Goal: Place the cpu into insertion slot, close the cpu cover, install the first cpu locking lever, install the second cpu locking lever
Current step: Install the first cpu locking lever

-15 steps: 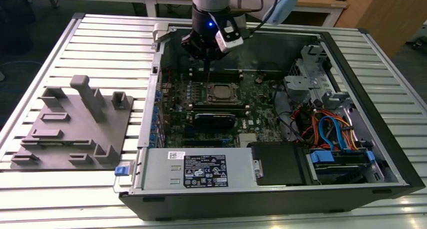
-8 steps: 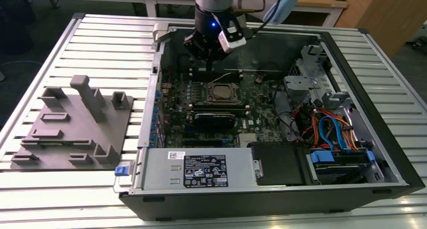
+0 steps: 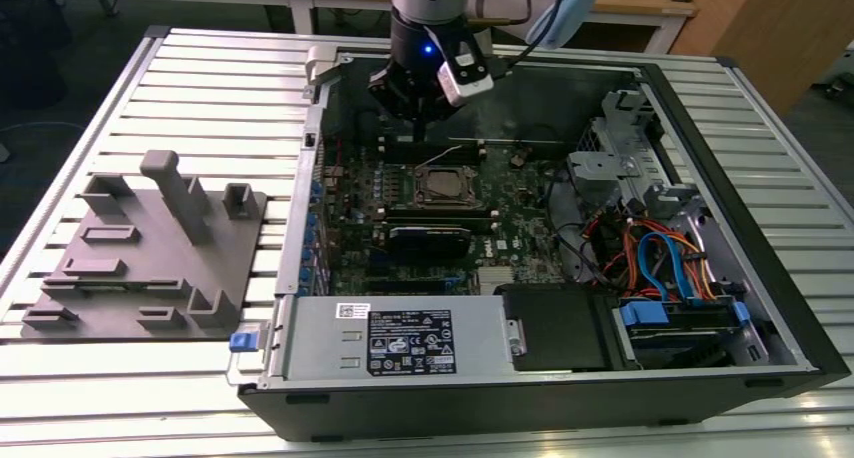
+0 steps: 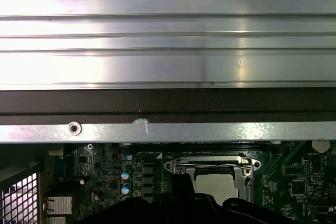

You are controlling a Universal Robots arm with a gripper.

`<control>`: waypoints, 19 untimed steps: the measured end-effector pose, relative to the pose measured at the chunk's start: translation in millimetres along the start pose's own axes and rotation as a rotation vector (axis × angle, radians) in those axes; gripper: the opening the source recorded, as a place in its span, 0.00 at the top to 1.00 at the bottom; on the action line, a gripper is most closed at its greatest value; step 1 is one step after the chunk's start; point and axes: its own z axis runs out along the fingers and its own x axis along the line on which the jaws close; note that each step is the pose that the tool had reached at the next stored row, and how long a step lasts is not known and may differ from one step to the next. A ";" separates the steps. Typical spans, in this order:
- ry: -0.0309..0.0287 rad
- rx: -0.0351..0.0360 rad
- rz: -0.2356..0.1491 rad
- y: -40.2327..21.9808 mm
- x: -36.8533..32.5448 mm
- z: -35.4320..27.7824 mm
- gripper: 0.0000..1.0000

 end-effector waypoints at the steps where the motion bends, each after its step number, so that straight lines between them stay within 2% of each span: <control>1: 0.0000 0.0000 0.000 0.0 0.0 0.0 0.90; 5: 0.0001 0.0000 0.000 0.0 -0.1 0.1 0.90; 6: 0.0002 -0.0045 0.000 -0.2 -0.3 0.2 0.90; 7: 0.0005 -0.0158 0.002 -0.3 -0.4 0.7 0.90; 8: 0.0004 -0.0213 0.003 -0.5 -0.6 1.3 0.90; 12: 0.0007 -0.0215 0.004 -0.8 -1.5 2.4 0.90; 15: 0.0007 -0.0246 0.004 -2.1 -3.7 3.2 0.90; 19: 0.0009 -0.0341 0.005 -3.8 -8.4 4.6 0.90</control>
